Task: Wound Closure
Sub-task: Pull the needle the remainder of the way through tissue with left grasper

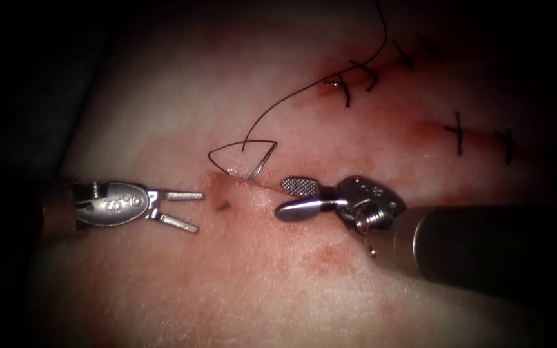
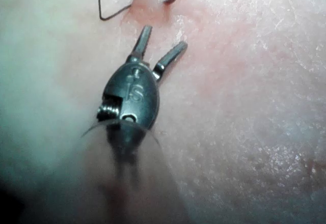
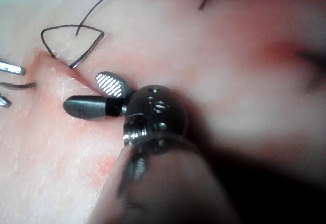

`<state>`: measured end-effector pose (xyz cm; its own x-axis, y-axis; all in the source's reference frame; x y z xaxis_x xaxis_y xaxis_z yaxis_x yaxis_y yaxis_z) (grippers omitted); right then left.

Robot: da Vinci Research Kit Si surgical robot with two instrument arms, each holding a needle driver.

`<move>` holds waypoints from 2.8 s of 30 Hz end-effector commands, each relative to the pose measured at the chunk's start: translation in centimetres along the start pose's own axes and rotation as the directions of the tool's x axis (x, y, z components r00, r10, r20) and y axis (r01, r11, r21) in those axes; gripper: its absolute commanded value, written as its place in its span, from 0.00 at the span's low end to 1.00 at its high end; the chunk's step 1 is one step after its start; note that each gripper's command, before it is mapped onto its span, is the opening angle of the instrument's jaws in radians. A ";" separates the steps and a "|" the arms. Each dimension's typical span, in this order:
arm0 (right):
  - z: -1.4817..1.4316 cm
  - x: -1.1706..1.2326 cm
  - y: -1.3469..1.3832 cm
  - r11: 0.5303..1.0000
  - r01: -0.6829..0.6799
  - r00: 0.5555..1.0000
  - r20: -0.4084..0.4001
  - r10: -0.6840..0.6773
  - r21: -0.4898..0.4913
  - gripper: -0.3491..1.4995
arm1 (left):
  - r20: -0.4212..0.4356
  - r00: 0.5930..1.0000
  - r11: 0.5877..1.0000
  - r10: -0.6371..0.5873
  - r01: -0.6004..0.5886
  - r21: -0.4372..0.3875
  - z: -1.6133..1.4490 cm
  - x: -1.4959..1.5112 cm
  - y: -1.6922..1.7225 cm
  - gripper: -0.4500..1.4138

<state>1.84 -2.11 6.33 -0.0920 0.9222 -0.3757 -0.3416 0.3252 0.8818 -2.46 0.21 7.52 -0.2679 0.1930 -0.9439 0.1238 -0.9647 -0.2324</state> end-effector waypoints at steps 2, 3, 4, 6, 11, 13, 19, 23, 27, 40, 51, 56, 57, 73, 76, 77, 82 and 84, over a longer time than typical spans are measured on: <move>0.00 -0.01 0.07 1.000 -0.004 1.000 -0.003 0.004 0.010 0.87 | -0.026 0.999 1.000 0.019 -0.019 -0.020 0.12 -0.03 -0.05 0.37; -0.03 0.01 0.08 1.000 -0.006 1.000 -0.004 0.006 0.013 0.87 | -0.034 0.999 0.999 0.021 -0.022 -0.026 0.14 -0.01 -0.07 0.37; -0.04 0.02 0.08 1.000 -0.001 1.000 -0.006 0.001 0.014 0.86 | -0.041 0.999 0.999 0.022 -0.023 -0.031 0.15 0.01 -0.08 0.37; -0.09 0.05 0.09 1.000 -0.004 1.000 -0.021 0.004 0.016 0.86 | -0.054 0.998 0.999 0.023 -0.025 -0.040 0.17 0.04 -0.11 0.37; -0.16 0.06 0.10 1.000 0.002 0.999 -0.037 -0.001 0.025 0.84 | -0.075 0.996 0.998 0.043 -0.047 -0.053 0.27 0.16 -0.13 0.35; -0.15 0.05 0.11 1.000 0.003 0.999 -0.038 -0.002 0.024 0.84 | -0.070 0.996 0.996 0.052 -0.057 -0.068 0.31 0.18 -0.12 0.34; -0.12 0.01 0.11 1.000 0.008 0.999 -0.040 -0.007 0.023 0.83 | -0.097 0.993 0.989 0.070 -0.082 -0.122 0.39 0.21 -0.15 0.34; -0.13 0.00 0.12 1.000 0.009 0.999 -0.039 -0.008 0.025 0.83 | -0.101 0.992 0.983 0.077 -0.092 -0.160 0.47 0.22 -0.18 0.34; -0.13 -0.01 0.10 1.000 0.010 0.999 -0.040 -0.009 0.024 0.84 | -0.095 0.992 0.974 0.082 -0.100 -0.202 0.54 0.22 -0.24 0.30; 0.15 0.19 0.14 0.876 0.473 0.871 -0.101 -0.481 -0.095 0.14 | -0.091 0.995 0.956 0.038 -0.063 -0.287 0.57 0.32 -0.26 0.00; 0.10 0.26 -0.09 0.861 0.506 0.862 -0.004 -0.507 -0.056 0.00 | 0.026 0.933 0.927 -0.358 0.359 -0.109 0.56 0.73 0.00 0.00; 0.10 0.22 -0.20 0.860 0.508 0.861 0.006 -0.508 -0.043 0.15 | -0.081 0.793 0.797 -0.603 0.597 -0.089 0.49 0.90 -0.01 0.00; 0.10 0.21 -0.22 0.860 0.508 0.861 0.005 -0.509 -0.042 0.23 | -0.088 0.773 0.778 -0.628 0.620 -0.103 0.48 0.92 -0.02 0.00; 0.25 -0.16 -0.42 0.813 0.581 0.813 -0.012 -0.582 -0.031 0.71 | 0.059 0.266 0.221 -0.962 0.888 -0.403 0.21 1.07 0.19 0.00; 0.36 -0.27 -0.45 0.784 0.620 0.784 0.005 -0.620 -0.020 0.74 | 0.010 0.463 0.406 -0.886 0.786 -0.466 0.08 1.24 0.34 0.00; 0.38 -0.29 -0.46 0.783 0.622 0.783 0.011 -0.622 -0.015 0.74 | -0.015 0.522 0.466 -0.853 0.746 -0.476 0.05 1.29 0.38 0.00; 0.56 -0.34 -0.51 0.761 0.648 0.761 0.015 -0.648 -0.017 0.73 | -0.234 0.866 0.848 -0.443 0.318 -0.424 -0.19 1.70 0.65 0.00; 0.64 -0.32 -0.51 0.751 0.660 0.751 0.016 -0.660 -0.027 0.72 | -0.257 0.897 0.890 -0.359 0.246 -0.384 -0.29 1.85 0.74 0.00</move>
<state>2.56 -2.40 6.12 0.1734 0.4815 -0.8591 -0.3454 0.8466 0.4048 -2.51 -0.07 5.39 -0.0404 0.5533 -0.8320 0.4033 -0.7528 -0.5202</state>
